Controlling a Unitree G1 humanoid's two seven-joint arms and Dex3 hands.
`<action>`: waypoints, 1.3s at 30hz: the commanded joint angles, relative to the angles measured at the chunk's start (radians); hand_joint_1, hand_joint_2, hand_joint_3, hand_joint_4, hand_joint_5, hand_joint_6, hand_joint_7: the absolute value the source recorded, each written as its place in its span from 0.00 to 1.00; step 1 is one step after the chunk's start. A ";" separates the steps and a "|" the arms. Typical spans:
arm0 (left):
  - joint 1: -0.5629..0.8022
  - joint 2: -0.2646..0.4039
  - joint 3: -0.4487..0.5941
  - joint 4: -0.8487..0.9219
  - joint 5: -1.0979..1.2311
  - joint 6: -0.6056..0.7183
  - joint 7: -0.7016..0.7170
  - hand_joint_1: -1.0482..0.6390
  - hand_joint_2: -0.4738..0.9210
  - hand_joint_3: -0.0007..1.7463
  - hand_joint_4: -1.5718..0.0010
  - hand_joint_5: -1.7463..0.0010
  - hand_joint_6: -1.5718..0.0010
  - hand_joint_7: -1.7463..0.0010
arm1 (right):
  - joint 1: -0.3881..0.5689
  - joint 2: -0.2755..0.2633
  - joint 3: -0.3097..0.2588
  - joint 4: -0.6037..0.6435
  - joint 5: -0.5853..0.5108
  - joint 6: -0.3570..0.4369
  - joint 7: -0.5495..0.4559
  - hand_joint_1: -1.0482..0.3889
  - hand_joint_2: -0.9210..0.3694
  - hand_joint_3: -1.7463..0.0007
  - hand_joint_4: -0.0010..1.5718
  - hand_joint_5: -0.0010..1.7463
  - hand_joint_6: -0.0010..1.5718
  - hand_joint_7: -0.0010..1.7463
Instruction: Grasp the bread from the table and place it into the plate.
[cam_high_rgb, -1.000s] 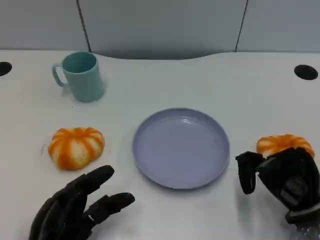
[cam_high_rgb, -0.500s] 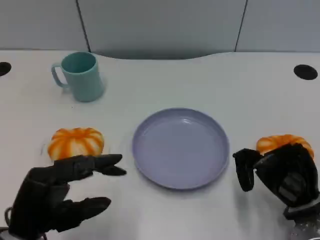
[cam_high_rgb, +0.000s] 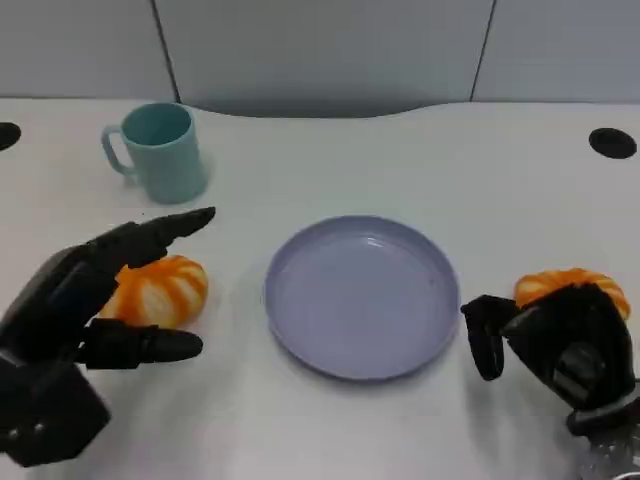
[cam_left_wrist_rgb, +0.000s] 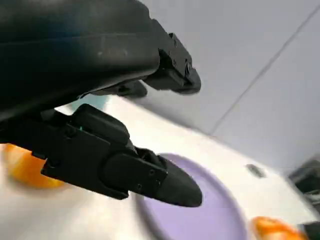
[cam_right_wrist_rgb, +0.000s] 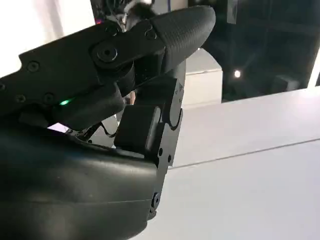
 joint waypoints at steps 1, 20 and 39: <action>-0.141 0.079 -0.121 0.258 0.179 0.075 0.197 0.02 0.99 0.05 0.97 0.99 0.90 1.00 | -0.001 0.006 -0.029 -0.007 0.033 -0.025 0.020 0.39 0.02 1.00 0.57 0.97 0.88 0.01; -0.350 0.066 -0.523 0.815 0.358 0.355 0.531 0.45 0.99 0.01 0.49 0.76 0.44 0.94 | 0.032 0.000 0.011 -0.049 0.002 -0.074 -0.004 0.36 0.00 0.99 0.58 0.96 0.90 0.01; -0.479 0.045 -0.454 0.672 0.206 -0.123 0.760 0.49 0.94 0.00 0.46 0.61 0.31 0.98 | -0.001 0.003 0.035 -0.030 -0.015 -0.123 -0.035 0.37 0.00 0.95 0.61 0.93 0.89 0.13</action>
